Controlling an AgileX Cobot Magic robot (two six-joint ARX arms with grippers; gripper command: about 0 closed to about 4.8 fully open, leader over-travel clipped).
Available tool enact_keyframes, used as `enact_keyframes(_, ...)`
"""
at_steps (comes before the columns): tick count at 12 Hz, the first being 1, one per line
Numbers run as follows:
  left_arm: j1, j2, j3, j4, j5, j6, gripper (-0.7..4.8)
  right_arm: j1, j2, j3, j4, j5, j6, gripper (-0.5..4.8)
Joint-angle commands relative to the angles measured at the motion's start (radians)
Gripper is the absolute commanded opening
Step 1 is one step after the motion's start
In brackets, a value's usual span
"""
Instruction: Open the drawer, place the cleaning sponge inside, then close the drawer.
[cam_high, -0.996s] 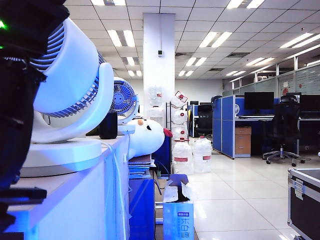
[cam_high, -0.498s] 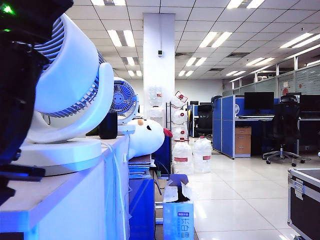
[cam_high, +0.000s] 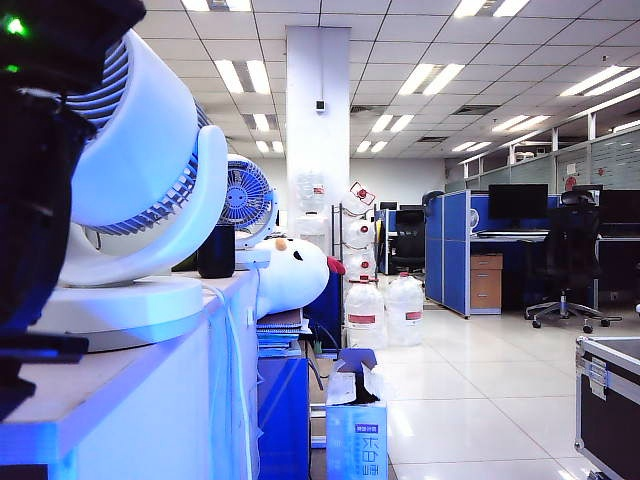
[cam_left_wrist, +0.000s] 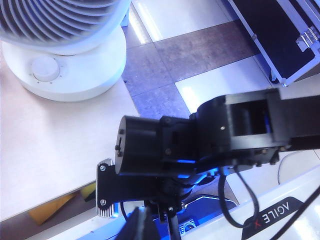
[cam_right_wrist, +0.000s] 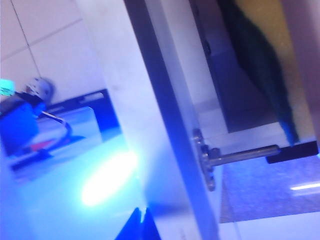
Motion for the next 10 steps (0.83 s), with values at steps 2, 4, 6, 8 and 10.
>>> enact_keyframes(2,0.000,0.000,0.002,0.004,0.002,0.003,-0.05,0.002,0.012,0.003,-0.009,0.015,-0.044,-0.06)
enact_keyframes(4,0.000,0.000,0.002,0.004,0.002,0.003,-0.05,0.002,0.014,0.003,-0.013,0.042,-0.059,-0.06)
enact_keyframes(6,0.000,0.000,0.002,0.004,0.002,0.003,-0.05,0.001,0.014,0.003,-0.003,0.106,-0.062,-0.06)
enact_keyframes(8,0.000,0.000,0.002,0.004,0.002,0.003,-0.05,0.002,0.018,0.003,0.018,0.129,-0.070,-0.05)
enact_keyframes(10,0.000,0.000,0.002,0.003,0.002,0.003,-0.05,0.001,0.032,0.003,0.039,0.150,-0.071,-0.06)
